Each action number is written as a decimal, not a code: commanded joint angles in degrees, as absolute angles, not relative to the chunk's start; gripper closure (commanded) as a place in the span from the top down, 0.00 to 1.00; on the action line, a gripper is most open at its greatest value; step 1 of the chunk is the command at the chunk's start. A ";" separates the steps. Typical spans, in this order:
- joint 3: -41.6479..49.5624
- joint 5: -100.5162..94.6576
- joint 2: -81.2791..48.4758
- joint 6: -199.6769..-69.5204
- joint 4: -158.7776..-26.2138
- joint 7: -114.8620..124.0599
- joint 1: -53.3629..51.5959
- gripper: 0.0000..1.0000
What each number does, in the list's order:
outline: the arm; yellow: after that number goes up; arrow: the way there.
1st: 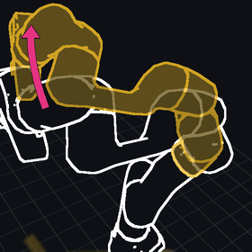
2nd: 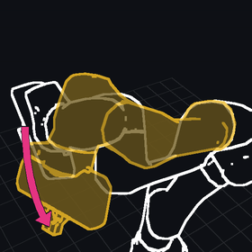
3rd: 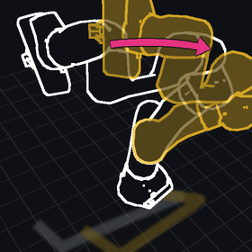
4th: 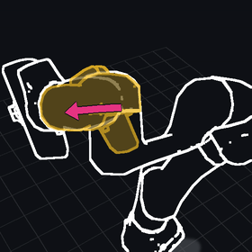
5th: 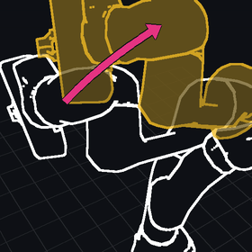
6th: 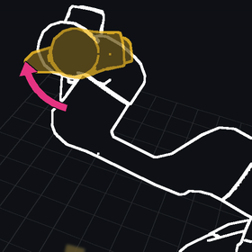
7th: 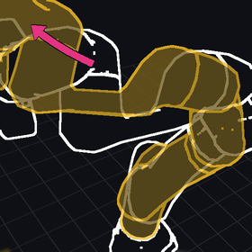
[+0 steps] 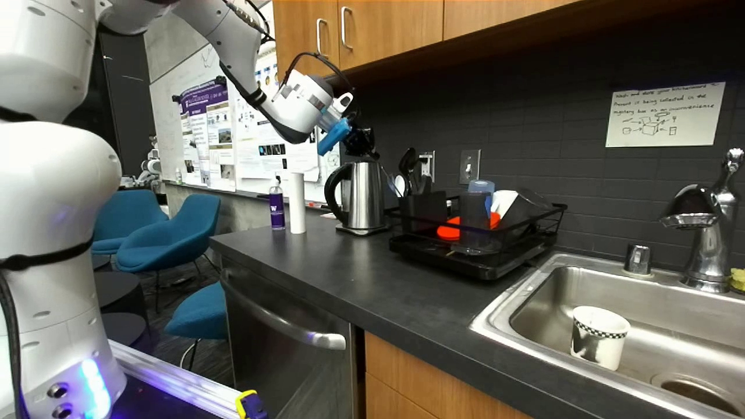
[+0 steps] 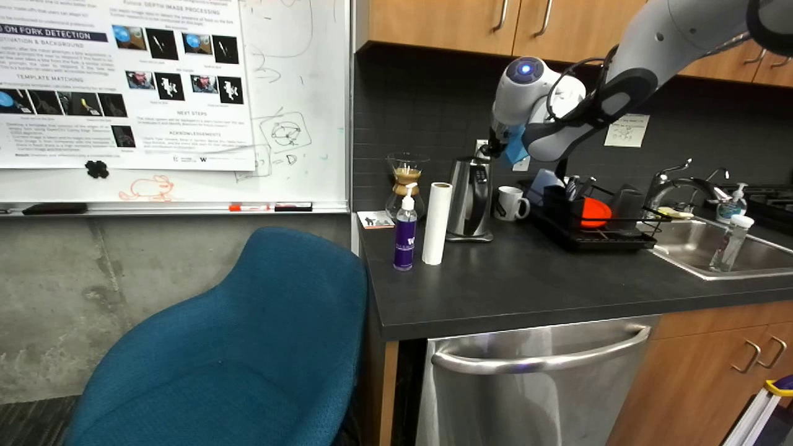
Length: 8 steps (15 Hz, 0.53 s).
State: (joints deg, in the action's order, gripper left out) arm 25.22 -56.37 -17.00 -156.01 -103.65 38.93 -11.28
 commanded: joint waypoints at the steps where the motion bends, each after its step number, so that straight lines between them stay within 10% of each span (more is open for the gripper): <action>1: 25.26 -55.68 -20.40 -152.35 -100.68 38.59 -11.30 0.00; 8: 17.25 -51.08 -23.65 -143.44 -93.25 38.19 -2.75 0.00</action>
